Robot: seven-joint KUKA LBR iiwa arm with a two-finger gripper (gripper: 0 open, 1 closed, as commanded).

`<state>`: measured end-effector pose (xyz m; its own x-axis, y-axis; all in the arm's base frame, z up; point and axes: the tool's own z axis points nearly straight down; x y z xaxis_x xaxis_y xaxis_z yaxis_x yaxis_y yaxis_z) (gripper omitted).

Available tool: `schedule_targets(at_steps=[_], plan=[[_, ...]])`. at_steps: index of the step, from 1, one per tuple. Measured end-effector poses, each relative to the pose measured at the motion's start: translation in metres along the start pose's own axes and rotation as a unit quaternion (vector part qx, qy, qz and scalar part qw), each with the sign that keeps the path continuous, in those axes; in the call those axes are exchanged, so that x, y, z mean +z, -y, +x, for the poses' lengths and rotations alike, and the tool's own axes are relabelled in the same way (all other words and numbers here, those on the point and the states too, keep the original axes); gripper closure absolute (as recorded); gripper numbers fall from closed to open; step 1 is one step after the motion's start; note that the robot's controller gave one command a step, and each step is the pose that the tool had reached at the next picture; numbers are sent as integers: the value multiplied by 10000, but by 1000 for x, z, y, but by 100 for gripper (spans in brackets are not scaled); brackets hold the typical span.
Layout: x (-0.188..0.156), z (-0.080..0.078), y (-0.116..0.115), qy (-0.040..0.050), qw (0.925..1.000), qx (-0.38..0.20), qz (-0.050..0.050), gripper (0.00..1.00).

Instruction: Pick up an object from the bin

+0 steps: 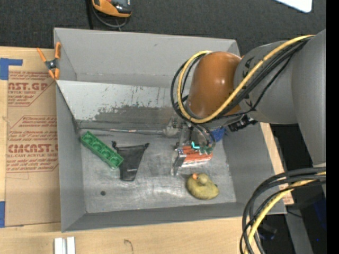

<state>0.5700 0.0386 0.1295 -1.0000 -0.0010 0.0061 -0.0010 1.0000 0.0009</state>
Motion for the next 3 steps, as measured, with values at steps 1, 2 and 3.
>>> schedule_targets(at_steps=[1, 2, 3], plan=[[-4, -2, 0, 35, 10000, 3, -1, 0], [-6, 16, 31, 38, 9993, -382, -6, 0], [13, 53, 78, 40, 9986, -530, 6, 0]])
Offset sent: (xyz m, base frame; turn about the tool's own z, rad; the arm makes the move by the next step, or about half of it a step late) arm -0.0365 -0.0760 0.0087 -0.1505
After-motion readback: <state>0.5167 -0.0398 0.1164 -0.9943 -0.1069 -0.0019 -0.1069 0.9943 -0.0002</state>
